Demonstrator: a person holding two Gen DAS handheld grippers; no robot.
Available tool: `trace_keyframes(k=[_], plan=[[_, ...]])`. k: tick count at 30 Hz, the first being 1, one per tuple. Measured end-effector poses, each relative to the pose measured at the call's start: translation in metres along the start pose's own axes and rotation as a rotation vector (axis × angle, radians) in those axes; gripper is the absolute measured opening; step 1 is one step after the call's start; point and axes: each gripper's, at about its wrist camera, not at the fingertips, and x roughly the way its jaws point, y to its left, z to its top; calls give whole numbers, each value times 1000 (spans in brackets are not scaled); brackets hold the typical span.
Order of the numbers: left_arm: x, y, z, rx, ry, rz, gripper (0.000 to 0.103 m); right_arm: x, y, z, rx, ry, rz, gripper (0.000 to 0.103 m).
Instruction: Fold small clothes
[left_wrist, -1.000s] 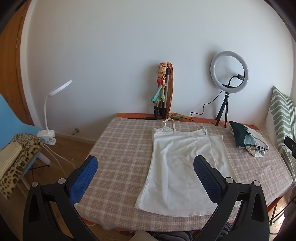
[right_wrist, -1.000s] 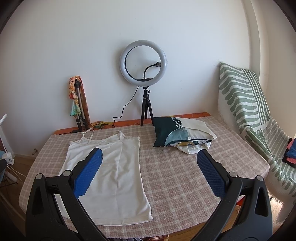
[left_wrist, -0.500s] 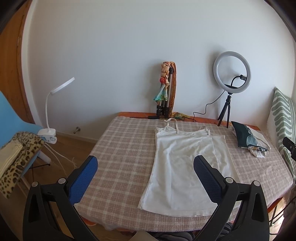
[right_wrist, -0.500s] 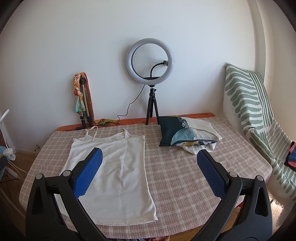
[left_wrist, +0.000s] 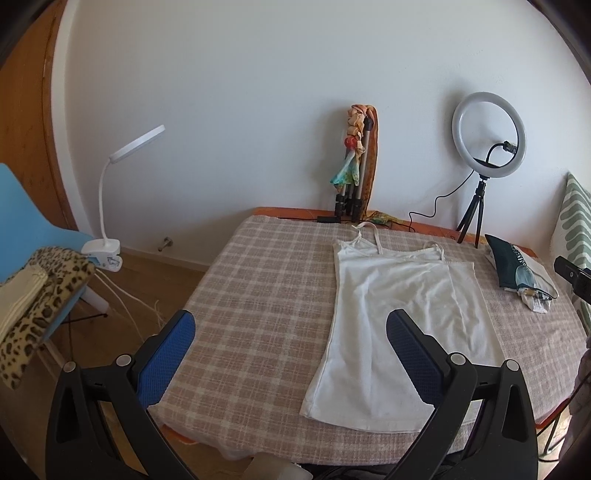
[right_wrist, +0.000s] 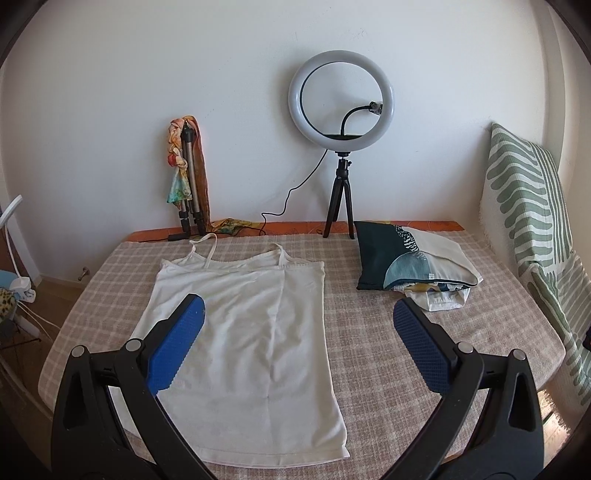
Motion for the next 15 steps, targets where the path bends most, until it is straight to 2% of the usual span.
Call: trace_keyframes(k=[3,7,11,12,14,15], plan=[[17,9,-10,3,32,-13,103,24,12,8,-21,31,47,103],[34,27,-29,-53,44,-128,103,55,34,20,-74,55,91,103],[55,31,-48,-48,113,-140,101,85,60,32,-107,101,186,98],[60,32,-53,-47,129,-145,99,93,68,35,-122,109,210,97],[72,33,-63,-59,185,-171,83,108,86,39,-151,129,250,90],[78,34,-68,-68,212,-187,80,118,96,41,-160,149,270,90]])
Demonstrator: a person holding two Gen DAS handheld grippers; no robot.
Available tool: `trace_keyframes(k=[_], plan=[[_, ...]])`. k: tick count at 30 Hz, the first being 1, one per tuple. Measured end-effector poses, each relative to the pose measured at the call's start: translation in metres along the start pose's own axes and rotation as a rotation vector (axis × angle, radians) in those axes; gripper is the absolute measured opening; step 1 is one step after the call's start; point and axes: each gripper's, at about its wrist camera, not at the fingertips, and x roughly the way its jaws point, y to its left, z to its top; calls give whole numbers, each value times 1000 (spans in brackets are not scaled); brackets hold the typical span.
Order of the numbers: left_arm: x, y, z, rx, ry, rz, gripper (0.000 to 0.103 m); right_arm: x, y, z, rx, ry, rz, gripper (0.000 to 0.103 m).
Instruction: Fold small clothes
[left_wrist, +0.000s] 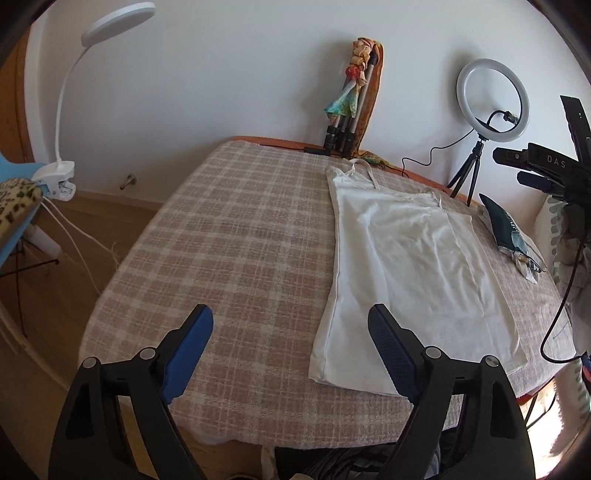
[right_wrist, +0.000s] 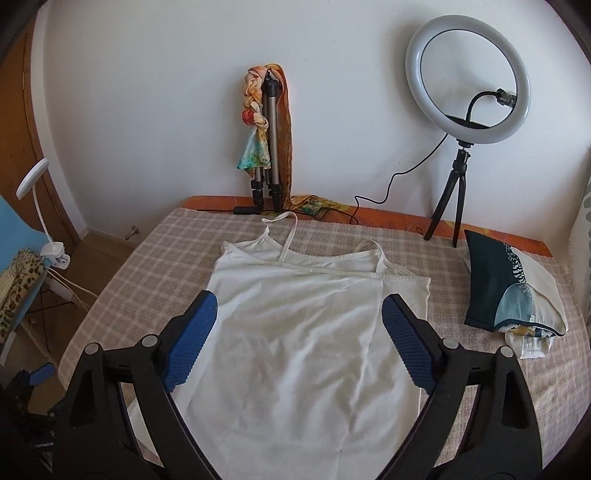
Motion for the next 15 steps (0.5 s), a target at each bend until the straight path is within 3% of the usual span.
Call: trace_keyframes(k=[3,7,11,15], plan=[[16,2,-10,-23,56,-60,64,33,12,10,6,61,64,83],[34,3,-21,-49,108,-139,63,80,25,21,21,167,147,77],[49,2,-28,-74,152,-212,63,123,40,31,12,233,170,77],[60,3,-32,-92,171,-233,63,162,52,43,23,274,181,77]])
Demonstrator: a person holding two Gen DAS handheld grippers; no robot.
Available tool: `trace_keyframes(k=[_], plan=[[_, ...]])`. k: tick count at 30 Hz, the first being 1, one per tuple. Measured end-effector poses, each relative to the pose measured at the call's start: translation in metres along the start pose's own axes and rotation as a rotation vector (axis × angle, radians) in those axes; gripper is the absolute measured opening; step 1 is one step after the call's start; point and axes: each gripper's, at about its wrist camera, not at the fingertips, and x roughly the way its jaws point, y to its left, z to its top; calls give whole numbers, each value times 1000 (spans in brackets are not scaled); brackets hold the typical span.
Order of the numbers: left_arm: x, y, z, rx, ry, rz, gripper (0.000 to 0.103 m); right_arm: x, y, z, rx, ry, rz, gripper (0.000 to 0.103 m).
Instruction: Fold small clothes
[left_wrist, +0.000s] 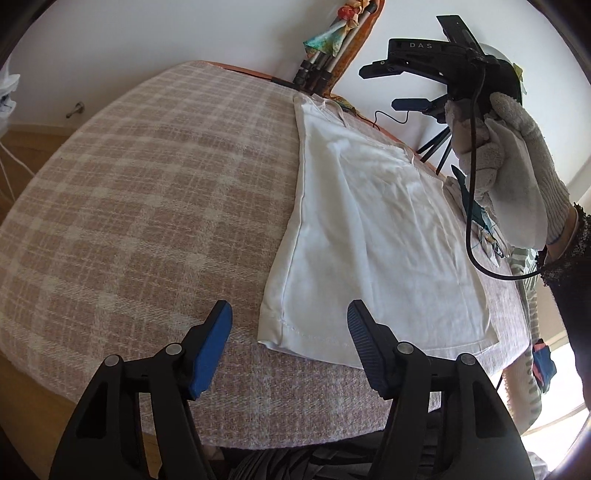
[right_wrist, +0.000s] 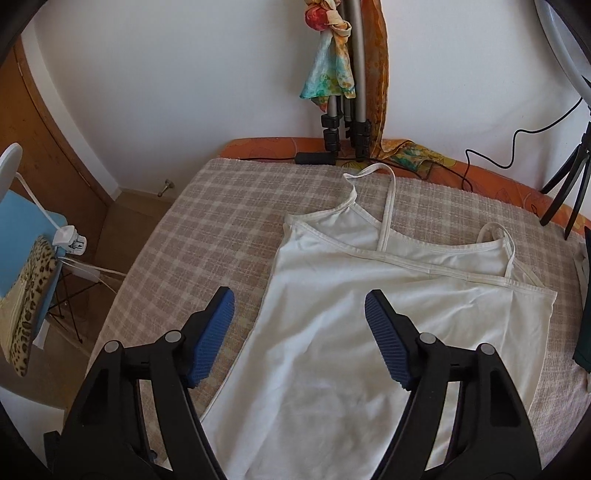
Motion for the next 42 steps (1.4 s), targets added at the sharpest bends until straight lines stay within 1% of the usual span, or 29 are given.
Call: trace_keyframes(k=[6,7,8,10,12,14,15,16,17,20,21,23,24,25,26,29,31,36,39,42], plan=[[4,2,4,10,-31,-8,63,54,-1,26,63,65,14,76],[5,2,3,15,-35,-6,57,65,1,29,67,78,12,73],[6,1,3,20,-33,-12,46,73,3,31,71,94,10,68],[9,1,4,19,-31,-25,41,90,7,34,73,130,10,64],[9,2,4,19,-35,-38,37,104,13,36,59,154,-1,63],[11,4,3,16,-34,-51,25,115,20,37,31,170,-31,63],[11,4,3,15,-34,-58,23,122,23,38,16,181,-54,62],[12,5,3,14,-31,-67,15,128,25,38,2,196,-71,62],[13,6,3,12,-25,-73,9,134,27,39,-12,212,-89,57],[11,5,2,15,-25,-85,9,143,27,41,-32,236,-118,46],[10,5,3,19,-26,-87,8,144,26,42,-33,238,-123,44],[9,3,3,24,-29,-90,8,146,23,42,-33,239,-134,30],[8,2,3,27,-31,-95,8,146,21,42,-35,238,-137,26],[7,1,4,31,-35,-99,7,147,19,43,-37,236,-135,18],[7,-1,5,38,-37,-99,7,146,16,43,-32,236,-126,12],[4,-6,6,58,-44,-104,6,139,7,42,-10,229,-95,7],[1,-11,7,67,-46,-110,5,132,2,43,3,218,-74,5],[-5,-32,11,122,-53,-133,5,104,-16,43,28,179,-41,5],[-7,-51,9,169,-49,-155,5,82,-34,41,54,152,-29,5],[-6,-70,6,220,-41,-173,5,67,-51,39,72,133,-31,5]])
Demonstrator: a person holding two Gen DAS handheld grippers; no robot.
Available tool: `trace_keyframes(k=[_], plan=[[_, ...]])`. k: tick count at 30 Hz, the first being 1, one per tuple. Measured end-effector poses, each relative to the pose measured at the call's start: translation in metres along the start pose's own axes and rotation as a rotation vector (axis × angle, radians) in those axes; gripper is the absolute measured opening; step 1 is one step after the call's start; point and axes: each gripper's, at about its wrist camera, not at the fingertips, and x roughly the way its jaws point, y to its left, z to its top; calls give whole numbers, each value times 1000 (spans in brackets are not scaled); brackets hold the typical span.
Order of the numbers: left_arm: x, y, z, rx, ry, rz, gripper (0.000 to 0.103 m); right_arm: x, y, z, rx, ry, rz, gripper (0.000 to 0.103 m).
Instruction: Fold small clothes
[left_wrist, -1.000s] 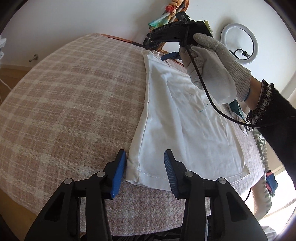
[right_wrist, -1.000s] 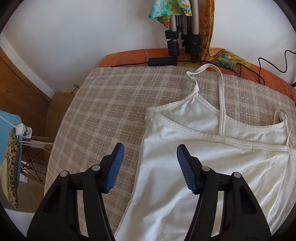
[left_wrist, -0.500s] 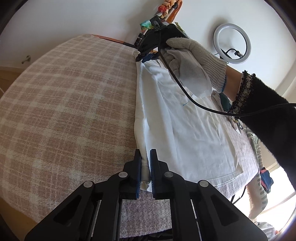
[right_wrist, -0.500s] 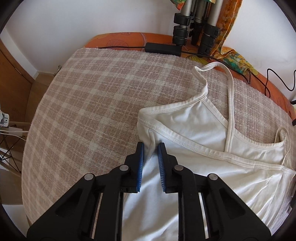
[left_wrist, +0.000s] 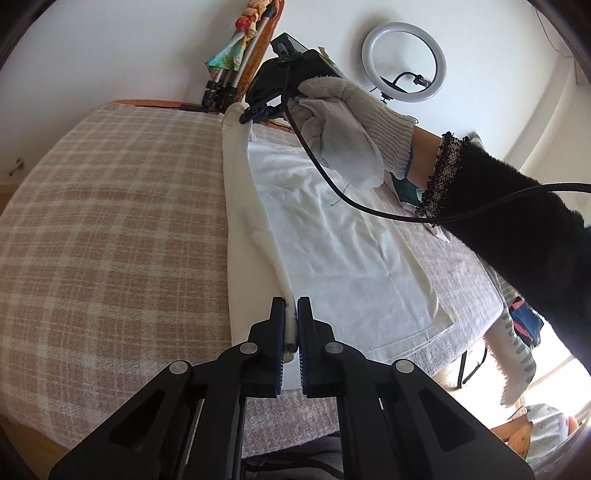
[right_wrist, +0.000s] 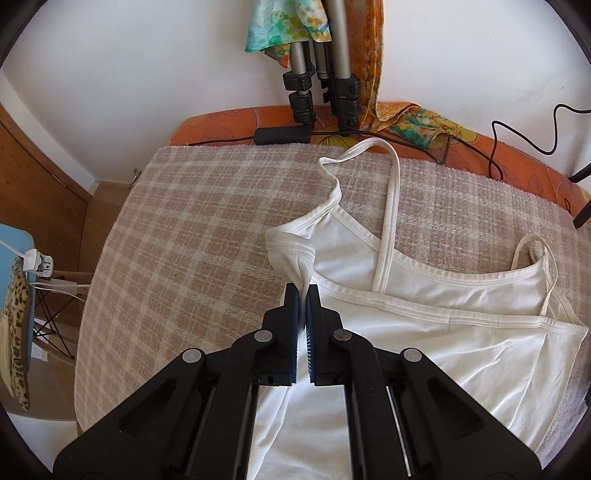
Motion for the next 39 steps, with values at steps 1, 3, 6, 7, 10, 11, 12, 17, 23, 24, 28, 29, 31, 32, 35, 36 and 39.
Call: trace_keyframes(k=[1,3,6,7,10,11,12,17,23,24,28,29,31,32,35,36,39], plan=[[3,-6,0,14,4,-7,5,-2,-5,-1,4,-4,-1,5],[9,-16,0,37,17,-22,5,-7,-17,-4,16,-7,-11,5],[21,-26,-5,58,50,-31,5,-4,-29,-8,32,-2,-22,5],[24,-28,-7,62,59,-31,5,-2,-32,-10,36,0,-21,5],[33,-30,-11,57,91,-35,5,9,-35,-15,38,9,-40,5],[35,-31,-12,55,97,-40,5,11,-37,-15,38,12,-48,5],[36,-32,-12,55,105,-45,5,13,-38,-16,38,15,-55,5],[44,-35,-15,62,136,-57,5,22,-41,-20,34,27,-71,5],[48,-44,-17,79,176,-50,10,13,-46,-22,40,20,-41,10],[45,-46,-17,86,164,-48,10,8,-49,-23,45,8,-33,14],[32,-51,-13,105,127,-38,11,-24,-63,-28,60,-60,-4,30],[30,-53,-12,104,120,-38,11,-32,-67,-30,64,-69,-3,30],[26,-58,-10,107,106,-43,11,-49,-77,-34,81,-90,15,30],[25,-60,-9,110,99,-45,11,-57,-82,-36,84,-101,21,30],[28,-68,-7,99,108,-83,11,-83,-98,-45,85,-133,26,30],[30,-70,-7,97,113,-88,11,-92,-104,-50,90,-142,34,30],[36,-82,-7,122,118,-75,11,-114,-126,-64,103,-163,50,30]])
